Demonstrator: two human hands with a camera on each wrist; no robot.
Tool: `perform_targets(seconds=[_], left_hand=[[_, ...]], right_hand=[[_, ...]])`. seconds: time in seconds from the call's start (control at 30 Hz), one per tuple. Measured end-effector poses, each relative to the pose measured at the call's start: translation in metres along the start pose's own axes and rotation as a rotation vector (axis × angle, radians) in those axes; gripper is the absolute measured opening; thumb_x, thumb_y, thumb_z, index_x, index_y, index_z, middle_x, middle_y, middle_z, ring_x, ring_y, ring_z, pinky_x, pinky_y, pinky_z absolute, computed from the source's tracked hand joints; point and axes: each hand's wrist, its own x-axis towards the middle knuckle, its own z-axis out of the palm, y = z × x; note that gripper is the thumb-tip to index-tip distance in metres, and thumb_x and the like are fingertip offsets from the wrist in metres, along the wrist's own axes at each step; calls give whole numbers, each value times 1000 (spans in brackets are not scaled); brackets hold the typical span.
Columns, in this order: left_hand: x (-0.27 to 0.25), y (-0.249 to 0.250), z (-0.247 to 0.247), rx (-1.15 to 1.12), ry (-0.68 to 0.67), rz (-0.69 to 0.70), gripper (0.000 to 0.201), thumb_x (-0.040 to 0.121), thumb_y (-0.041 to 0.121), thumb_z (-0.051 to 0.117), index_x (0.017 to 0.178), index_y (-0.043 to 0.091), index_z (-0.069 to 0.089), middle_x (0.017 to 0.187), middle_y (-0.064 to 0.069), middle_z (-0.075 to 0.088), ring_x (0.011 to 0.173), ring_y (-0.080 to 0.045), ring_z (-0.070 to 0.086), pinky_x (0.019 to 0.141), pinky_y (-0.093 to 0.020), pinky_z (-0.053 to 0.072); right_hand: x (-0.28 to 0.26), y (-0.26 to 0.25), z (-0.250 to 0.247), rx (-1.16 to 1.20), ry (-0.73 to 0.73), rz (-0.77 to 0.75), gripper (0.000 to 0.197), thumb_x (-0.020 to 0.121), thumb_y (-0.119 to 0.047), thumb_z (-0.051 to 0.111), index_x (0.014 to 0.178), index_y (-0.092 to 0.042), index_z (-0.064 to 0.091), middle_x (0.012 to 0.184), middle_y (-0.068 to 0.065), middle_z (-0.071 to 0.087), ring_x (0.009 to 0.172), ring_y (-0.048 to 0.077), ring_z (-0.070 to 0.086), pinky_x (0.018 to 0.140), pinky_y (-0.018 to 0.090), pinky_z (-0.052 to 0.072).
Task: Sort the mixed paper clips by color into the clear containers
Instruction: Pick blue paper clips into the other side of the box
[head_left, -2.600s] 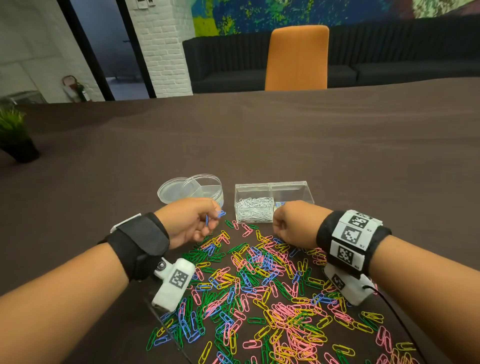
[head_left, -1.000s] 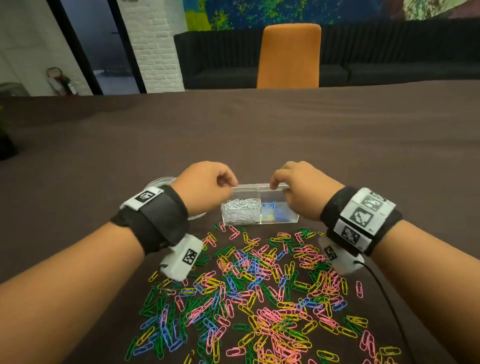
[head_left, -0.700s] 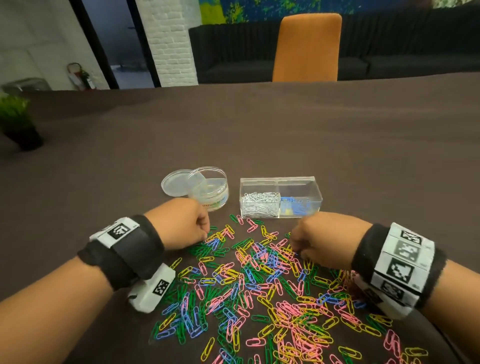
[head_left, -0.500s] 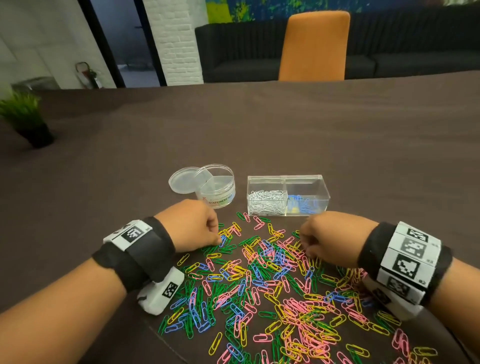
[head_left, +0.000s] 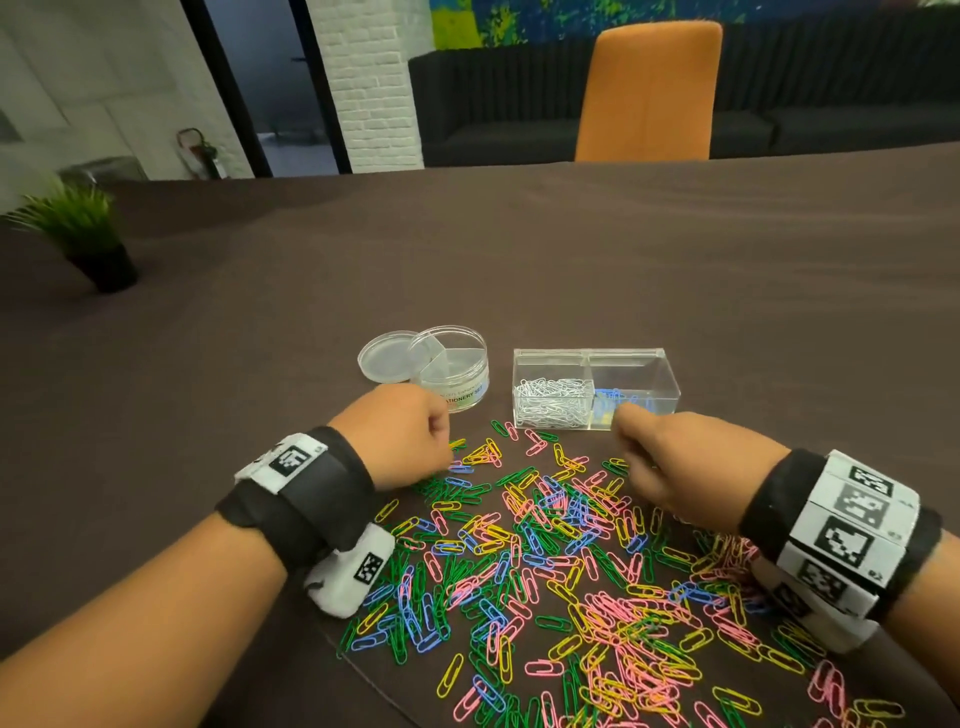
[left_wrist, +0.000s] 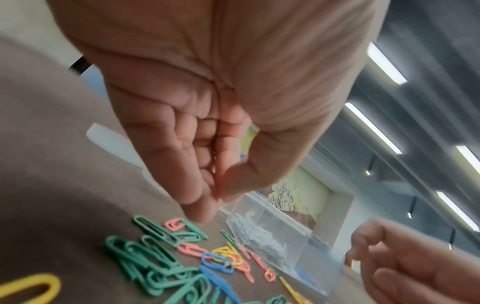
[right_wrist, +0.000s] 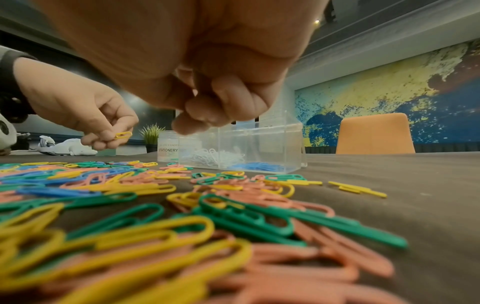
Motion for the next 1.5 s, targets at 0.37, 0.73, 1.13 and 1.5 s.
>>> perform_targets(seconds=[0.37,0.73,1.13,1.5], left_hand=[[6,-10,-2,-91,-66,29,14,79,25,77,88,26,67,78,9,67,75,-12,64,70,-23,50],[7,6,11,150,-165,244,9,87,32,68,92,29,73,91,10,64,86,-12,61,78,-31,51],[-16,-29,-4,-969,-374,-104,27,89,-8,61,110,9,67,79,-12,69,61,-12,61,53,-20,53],[-40,2,1,33,-366,163,12,82,35,74,89,26,70,72,15,64,66,0,56,67,-22,46]], right_hand=[[2,1,0,-25,-46,5,22,98,-22,36,115,-31,46,97,-4,65,83,20,59,75,35,51],[1,0,-4,-4,-57,-26,21,98,-21,36,110,-29,52,90,-10,56,80,15,53,69,29,43],[1,2,-3,72,-28,-11,20,97,-17,40,91,-35,46,87,-9,60,78,14,55,71,31,47],[37,-49,3,59,-158,-44,20,100,-21,41,101,-16,61,102,3,60,92,21,57,82,32,49]])
